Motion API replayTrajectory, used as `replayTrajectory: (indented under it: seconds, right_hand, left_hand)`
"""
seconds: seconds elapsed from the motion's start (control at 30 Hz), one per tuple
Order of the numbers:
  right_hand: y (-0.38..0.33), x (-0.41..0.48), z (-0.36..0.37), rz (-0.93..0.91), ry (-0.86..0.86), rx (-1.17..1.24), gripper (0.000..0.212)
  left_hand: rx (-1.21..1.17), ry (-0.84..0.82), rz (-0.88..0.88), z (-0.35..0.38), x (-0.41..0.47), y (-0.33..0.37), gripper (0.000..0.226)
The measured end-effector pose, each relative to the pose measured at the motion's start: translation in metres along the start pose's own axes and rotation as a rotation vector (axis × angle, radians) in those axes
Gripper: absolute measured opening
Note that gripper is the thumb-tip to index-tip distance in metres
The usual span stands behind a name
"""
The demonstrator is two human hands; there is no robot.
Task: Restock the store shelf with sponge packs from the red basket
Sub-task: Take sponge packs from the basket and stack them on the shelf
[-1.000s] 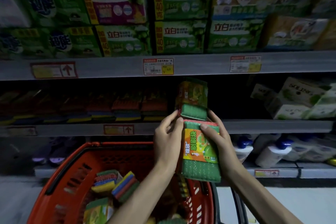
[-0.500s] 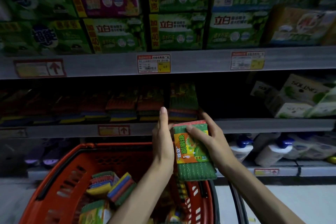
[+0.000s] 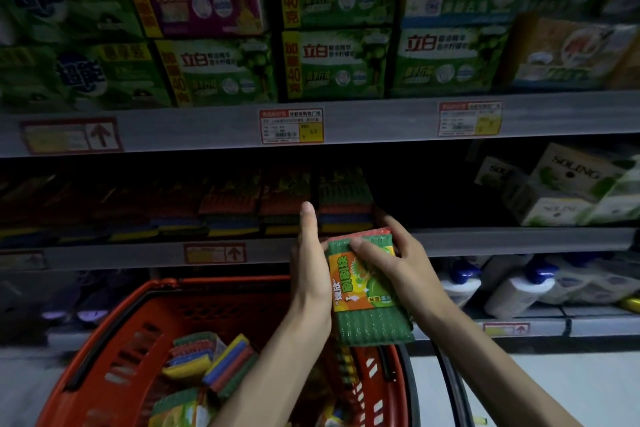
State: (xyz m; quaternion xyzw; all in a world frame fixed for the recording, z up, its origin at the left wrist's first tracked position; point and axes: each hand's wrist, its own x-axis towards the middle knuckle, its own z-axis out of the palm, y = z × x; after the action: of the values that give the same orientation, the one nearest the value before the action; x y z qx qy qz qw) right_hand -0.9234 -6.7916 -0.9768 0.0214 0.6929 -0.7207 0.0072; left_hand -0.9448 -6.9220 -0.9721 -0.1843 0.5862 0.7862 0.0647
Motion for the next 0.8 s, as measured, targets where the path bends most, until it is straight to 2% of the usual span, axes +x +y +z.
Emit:
replayTrajectory:
  seconds: [0.07, 0.13, 0.3, 0.4, 0.47, 0.53, 0.57, 0.7, 0.8]
  right_hand:
    - [-0.001, -0.005, 0.0, 0.003, -0.005, 0.023, 0.031]
    - [-0.003, -0.009, 0.0, 0.019, -0.021, 0.049, 0.028]
    - [-0.009, -0.008, 0.001, 0.026, -0.03, 0.062, 0.027]
    - [-0.008, -0.006, 0.001, 0.031, -0.035, 0.047, 0.022]
    - [-0.008, -0.005, -0.001, 0.045, -0.059, 0.025, 0.024]
    - [-0.009, -0.005, -0.001, 0.059, -0.081, 0.006, 0.027]
    - [-0.01, -0.005, -0.002, 0.061, -0.089, 0.003, 0.03]
    - [-0.01, -0.006, -0.001, 0.076, -0.115, -0.008, 0.049]
    - [-0.009, -0.007, 0.0, 0.105, -0.123, -0.029, 0.083]
  left_hand:
    - [0.038, -0.05, -0.004, -0.001, -0.008, 0.007, 0.046]
    - [0.064, -0.08, -0.005, -0.001, -0.015, 0.013, 0.043]
    - [0.156, -0.062, 0.016, -0.006, -0.008, 0.011, 0.042]
    - [0.28, -0.053, 0.075, -0.01, -0.007, 0.008, 0.025]
    - [0.316, -0.057, 0.073, -0.011, -0.008, 0.008, 0.024]
    - [0.336, -0.06, 0.076, -0.012, -0.011, 0.013, 0.044]
    - [0.334, -0.059, 0.083, -0.012, -0.011, 0.015, 0.053]
    - [0.342, -0.073, 0.099, -0.015, -0.01, 0.016, 0.061]
    - [0.328, -0.076, 0.091, -0.018, -0.008, 0.017, 0.062]
